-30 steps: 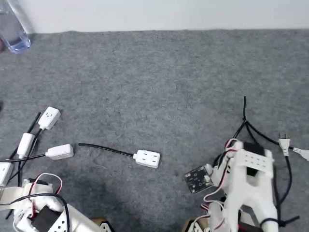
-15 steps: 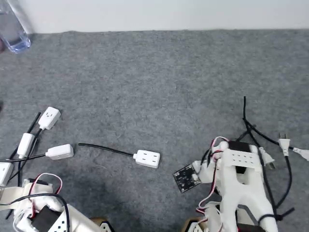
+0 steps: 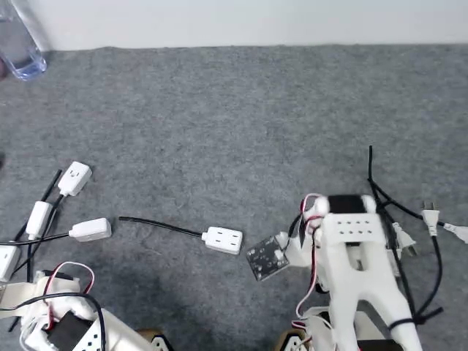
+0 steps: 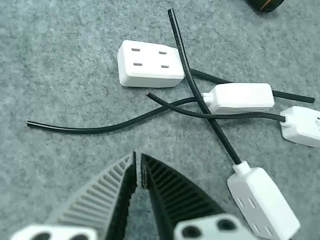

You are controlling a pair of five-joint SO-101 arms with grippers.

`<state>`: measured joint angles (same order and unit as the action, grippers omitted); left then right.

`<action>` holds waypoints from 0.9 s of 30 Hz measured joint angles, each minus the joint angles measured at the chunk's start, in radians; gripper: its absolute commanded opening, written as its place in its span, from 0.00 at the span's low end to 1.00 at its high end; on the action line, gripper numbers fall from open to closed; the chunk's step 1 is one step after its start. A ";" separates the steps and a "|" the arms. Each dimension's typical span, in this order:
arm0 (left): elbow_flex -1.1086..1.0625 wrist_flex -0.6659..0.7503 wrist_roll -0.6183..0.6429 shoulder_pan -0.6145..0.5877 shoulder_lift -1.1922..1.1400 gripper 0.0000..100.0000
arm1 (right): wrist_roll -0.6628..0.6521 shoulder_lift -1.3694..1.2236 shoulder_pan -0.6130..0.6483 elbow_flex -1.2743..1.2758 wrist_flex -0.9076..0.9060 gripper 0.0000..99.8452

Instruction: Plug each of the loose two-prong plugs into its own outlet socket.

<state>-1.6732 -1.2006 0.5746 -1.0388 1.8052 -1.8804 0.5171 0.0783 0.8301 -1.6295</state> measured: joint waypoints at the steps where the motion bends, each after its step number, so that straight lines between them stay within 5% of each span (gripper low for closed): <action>1: 0.000 0.000 0.000 0.000 0.000 0.01 | 0.002 0.000 -0.009 -0.026 -0.037 0.24; 7: 0.000 0.000 0.000 0.000 0.000 0.01 | 0.216 0.000 -0.026 -0.098 -0.018 0.24; 15: 0.000 0.000 0.000 0.000 0.000 0.01 | 0.741 0.000 0.083 0.101 0.535 0.24; 19: 0.000 0.000 0.000 0.000 0.000 0.01 | 0.766 -0.002 0.196 0.206 0.583 0.24; 27: 0.000 0.000 0.000 0.000 0.000 0.01 | 0.623 -0.002 0.184 0.137 0.453 0.24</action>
<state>-1.6732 -1.2006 0.5746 -1.0388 1.8052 -1.2574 0.5155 0.2624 0.9666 -1.1769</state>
